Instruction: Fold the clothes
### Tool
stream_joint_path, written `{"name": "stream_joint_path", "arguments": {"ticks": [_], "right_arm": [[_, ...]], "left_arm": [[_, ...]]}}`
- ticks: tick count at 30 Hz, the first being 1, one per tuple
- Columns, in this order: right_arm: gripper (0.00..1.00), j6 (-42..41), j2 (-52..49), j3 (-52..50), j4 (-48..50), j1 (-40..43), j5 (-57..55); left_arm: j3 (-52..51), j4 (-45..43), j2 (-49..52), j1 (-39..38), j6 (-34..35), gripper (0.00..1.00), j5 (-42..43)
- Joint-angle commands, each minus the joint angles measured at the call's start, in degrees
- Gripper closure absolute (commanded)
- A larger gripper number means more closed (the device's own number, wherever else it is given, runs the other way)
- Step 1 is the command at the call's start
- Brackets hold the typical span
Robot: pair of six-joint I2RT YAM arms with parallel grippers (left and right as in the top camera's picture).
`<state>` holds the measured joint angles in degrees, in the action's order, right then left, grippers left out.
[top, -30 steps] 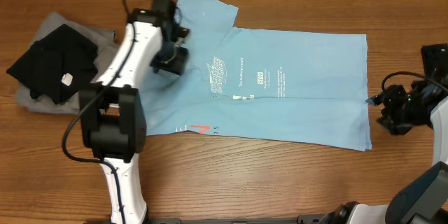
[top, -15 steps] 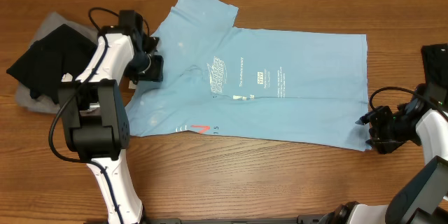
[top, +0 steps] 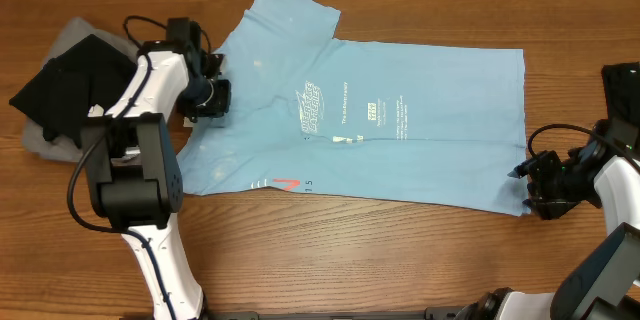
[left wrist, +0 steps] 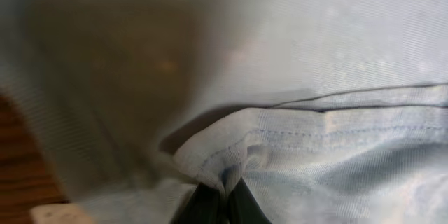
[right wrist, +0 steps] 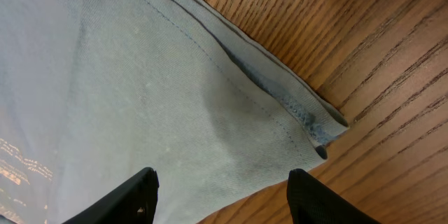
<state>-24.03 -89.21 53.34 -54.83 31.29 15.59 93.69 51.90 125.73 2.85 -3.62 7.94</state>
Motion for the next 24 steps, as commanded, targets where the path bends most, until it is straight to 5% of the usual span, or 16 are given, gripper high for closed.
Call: {"name": "stream_joint_path", "arguments": {"ticks": [1, 6, 10, 11, 17, 24], "right_arm": [[0.36, -0.4, 1.0, -0.5, 0.3, -0.3, -0.6], [0.35, -2.7, 1.0, -1.1, 0.1, -0.2, -4.5], [0.30, -3.2, 1.0, -1.7, 0.3, -0.2, -4.4], [0.30, -3.2, 1.0, -1.8, 0.0, -0.2, -4.4], [0.30, -3.3, 0.6, -4.7, 0.1, -0.2, -4.3], [0.50, -6.3, 0.5, -8.7, 5.8, 0.0, -5.3]], "left_arm": [[1.0, -0.2, -0.2, 2.2, 3.1, 0.93, -1.1], [1.0, -0.6, -0.2, 3.1, 3.7, 0.87, -0.3], [1.0, -0.9, -0.2, 3.1, 3.6, 0.49, 2.7], [1.0, -1.0, -0.2, 3.1, 3.6, 0.46, 3.9], [4.2, 1.9, -0.3, 3.1, 3.5, 0.46, 9.4], [16.9, 15.5, -0.3, 3.1, -0.3, 0.43, 9.6]]}}
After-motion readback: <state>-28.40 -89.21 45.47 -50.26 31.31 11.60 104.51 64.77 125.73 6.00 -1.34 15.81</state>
